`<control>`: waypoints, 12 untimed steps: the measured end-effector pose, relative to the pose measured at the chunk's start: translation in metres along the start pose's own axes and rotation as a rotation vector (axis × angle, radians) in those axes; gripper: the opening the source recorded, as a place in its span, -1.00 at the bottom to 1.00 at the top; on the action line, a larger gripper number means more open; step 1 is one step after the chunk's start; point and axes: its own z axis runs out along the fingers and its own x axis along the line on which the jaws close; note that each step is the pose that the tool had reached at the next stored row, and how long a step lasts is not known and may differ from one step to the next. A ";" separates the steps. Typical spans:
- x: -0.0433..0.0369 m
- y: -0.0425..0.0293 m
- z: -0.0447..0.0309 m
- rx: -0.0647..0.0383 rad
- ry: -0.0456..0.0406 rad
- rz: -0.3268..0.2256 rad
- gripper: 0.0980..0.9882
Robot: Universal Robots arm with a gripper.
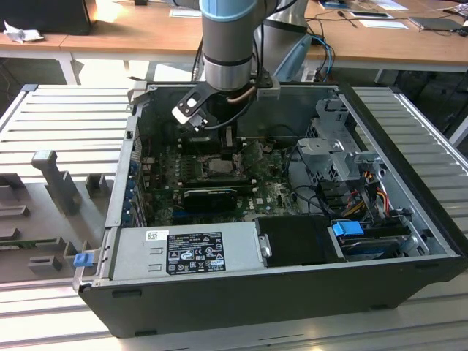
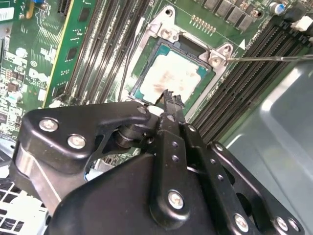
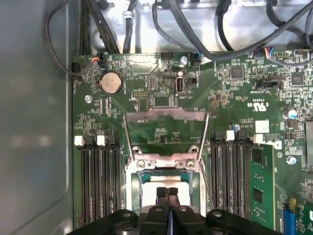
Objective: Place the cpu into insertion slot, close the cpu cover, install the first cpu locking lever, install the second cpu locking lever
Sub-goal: 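Close the cpu cover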
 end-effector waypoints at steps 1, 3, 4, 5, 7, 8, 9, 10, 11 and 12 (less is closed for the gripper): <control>0.0001 0.0001 -0.0009 0.000 -0.0016 0.000 -0.98; 0.0002 0.0003 -0.0042 0.000 -0.0019 0.000 -0.98; 0.0003 0.0003 -0.0055 0.000 -0.0019 0.000 -0.98; 0.0003 0.0004 -0.0068 0.000 -0.0018 0.000 -0.98; 0.0004 0.0004 -0.0076 0.000 -0.0015 0.000 -0.98; 0.0004 0.0006 -0.0098 0.000 -0.0020 0.000 -0.98; 0.0004 0.0008 -0.0115 0.000 -0.0019 0.000 -0.98; 0.0005 0.0009 -0.0120 0.000 -0.0018 0.000 -0.98; 0.0005 0.0009 -0.0122 0.000 -0.0016 0.000 -0.98; 0.0005 0.0009 -0.0124 0.000 -0.0017 0.000 -0.98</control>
